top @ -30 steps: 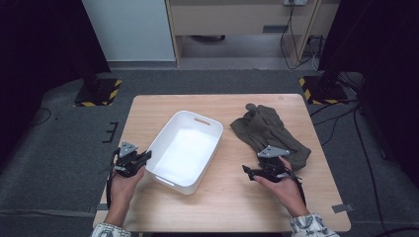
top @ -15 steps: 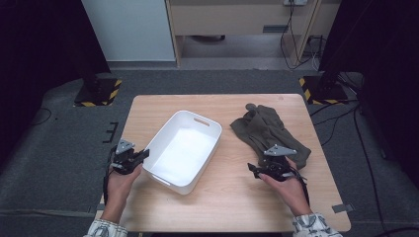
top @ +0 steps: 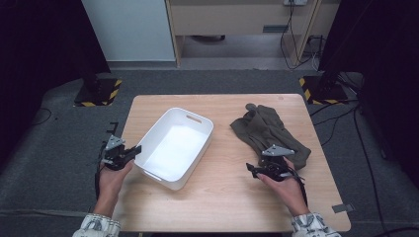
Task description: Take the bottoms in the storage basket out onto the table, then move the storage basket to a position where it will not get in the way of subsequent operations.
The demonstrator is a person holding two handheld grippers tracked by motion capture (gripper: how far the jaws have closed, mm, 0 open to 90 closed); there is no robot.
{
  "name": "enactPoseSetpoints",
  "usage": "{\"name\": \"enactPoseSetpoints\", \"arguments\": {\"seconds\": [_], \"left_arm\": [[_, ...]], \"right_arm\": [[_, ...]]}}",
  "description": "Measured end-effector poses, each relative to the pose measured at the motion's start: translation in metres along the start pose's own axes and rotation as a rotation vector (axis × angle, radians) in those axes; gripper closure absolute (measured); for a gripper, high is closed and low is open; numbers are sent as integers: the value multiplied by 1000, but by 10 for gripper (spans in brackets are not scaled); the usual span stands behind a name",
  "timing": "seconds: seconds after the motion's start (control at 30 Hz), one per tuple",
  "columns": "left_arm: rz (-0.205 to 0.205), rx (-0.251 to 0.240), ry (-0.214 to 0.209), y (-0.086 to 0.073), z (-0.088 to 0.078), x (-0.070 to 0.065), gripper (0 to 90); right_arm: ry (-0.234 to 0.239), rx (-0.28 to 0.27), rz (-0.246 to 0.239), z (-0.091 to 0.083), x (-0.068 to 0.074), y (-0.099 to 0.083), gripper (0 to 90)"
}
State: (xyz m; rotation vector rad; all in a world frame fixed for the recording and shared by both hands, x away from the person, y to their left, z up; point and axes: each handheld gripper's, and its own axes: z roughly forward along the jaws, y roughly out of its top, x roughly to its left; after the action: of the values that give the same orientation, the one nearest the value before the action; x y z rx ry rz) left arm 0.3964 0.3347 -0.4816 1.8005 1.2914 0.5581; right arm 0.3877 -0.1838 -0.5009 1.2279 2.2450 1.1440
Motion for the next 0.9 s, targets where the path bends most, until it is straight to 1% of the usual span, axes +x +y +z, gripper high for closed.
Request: {"name": "enactPoseSetpoints", "arguments": {"seconds": [0.13,0.17,0.2,0.3,0.37,0.5,0.57,0.6,0.67,0.77,0.8,0.87,0.9], "left_arm": [[-6,-3,5,-1,-3,7,867],[-9,-3,9,-2,-4,12,867],[-9,-3,9,-2,-4,12,867],[-17,-4,16,-2,-7,21,868],[-31,-9,22,-2,-7,30,868],[-29,9,24,4,-6,45,867],[-30,10,22,5,-5,51,866],[-30,10,22,5,-5,51,866],[-35,4,16,6,-3,56,866],[-41,8,26,8,-2,59,865],[-43,6,27,8,-2,60,865],[-51,4,26,8,-1,61,864],[-63,8,26,8,-2,61,861]], "right_arm": [[0,4,-8,2,1,0,290],[2,11,-13,3,2,0,293],[2,11,-13,3,2,0,293],[1,13,-13,3,3,-1,295],[0,15,-18,3,3,-1,295],[-3,16,-17,3,1,-1,294],[-4,16,-4,3,0,-1,293],[-4,16,-4,3,0,-1,293],[-3,16,-3,5,0,-2,293],[0,34,-2,11,0,-2,292],[1,41,-11,12,1,-1,292],[0,38,-18,14,3,0,291],[1,36,-18,13,4,0,290]]}}
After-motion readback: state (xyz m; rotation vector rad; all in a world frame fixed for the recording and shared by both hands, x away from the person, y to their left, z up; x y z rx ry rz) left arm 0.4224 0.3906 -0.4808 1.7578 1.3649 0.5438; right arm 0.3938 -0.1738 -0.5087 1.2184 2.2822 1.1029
